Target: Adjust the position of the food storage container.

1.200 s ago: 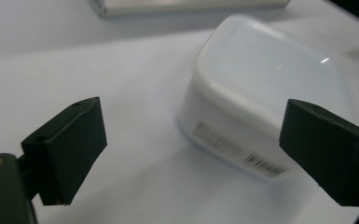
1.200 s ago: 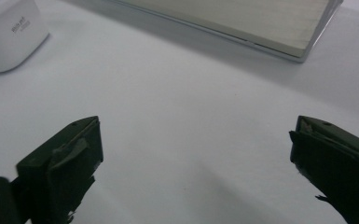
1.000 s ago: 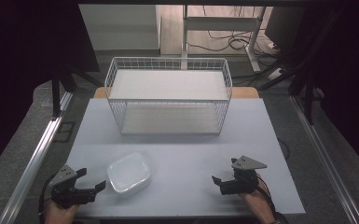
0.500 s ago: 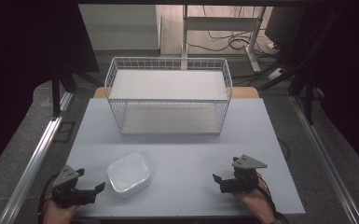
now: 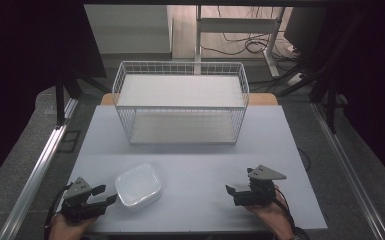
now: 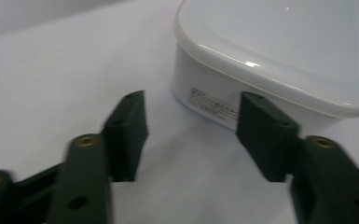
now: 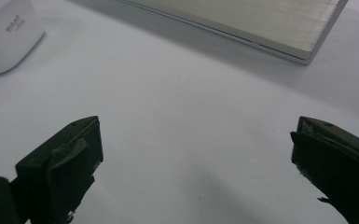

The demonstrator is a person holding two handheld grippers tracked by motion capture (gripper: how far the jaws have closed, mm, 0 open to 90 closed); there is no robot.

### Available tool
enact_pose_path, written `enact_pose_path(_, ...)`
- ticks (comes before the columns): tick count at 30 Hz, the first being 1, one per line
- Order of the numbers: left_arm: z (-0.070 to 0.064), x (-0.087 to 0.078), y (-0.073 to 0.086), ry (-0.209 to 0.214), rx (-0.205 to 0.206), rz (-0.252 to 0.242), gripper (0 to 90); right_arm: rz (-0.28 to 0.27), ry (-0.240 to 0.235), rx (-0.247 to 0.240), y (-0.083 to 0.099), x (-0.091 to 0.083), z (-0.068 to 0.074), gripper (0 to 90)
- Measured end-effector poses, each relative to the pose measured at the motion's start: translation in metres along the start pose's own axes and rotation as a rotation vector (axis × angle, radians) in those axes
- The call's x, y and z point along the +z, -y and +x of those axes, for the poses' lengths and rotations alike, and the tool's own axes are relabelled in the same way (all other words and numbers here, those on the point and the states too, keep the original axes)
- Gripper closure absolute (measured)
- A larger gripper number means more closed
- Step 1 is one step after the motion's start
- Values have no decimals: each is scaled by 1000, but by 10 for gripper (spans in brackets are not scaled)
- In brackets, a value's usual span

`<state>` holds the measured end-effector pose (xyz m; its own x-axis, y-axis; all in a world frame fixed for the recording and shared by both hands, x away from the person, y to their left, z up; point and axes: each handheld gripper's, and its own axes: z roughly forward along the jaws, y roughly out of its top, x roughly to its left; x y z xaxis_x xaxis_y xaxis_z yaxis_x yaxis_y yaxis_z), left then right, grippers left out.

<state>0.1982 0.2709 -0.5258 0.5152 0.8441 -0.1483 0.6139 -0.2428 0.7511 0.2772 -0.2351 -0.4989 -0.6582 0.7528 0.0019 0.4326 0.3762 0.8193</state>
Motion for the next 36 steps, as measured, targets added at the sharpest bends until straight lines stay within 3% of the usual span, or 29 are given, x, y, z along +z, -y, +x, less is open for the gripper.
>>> enact_pose_path(4, 1, 2, -5, 17, -31, -2, 687, 0, -9, 5, -1, 0, 1, 39)
enact_pose_path(8, 2, 6, -8, 42, -72, -4, 830, 11, -12, 7, -3, 1, 1, 65)
enact_pose_path(12, 3, 14, -12, 69, -86, 17, 866, 13, -29, 3, -5, 0, 3, 113)
enact_pose_path(18, 2, 25, -21, 96, -109, 10, 891, 15, -54, -3, -9, 2, 6, 175)
enact_pose_path(26, -1, 42, -34, 117, -101, 14, 895, 25, -87, -5, -16, 8, 6, 284)
enact_pose_path(33, -9, 57, -48, 142, -77, 18, 896, 62, -130, -13, -22, 18, 8, 471)
enact_pose_path(36, -17, 65, -54, 152, -61, 27, 896, 74, -157, 13, -25, 22, 10, 564)
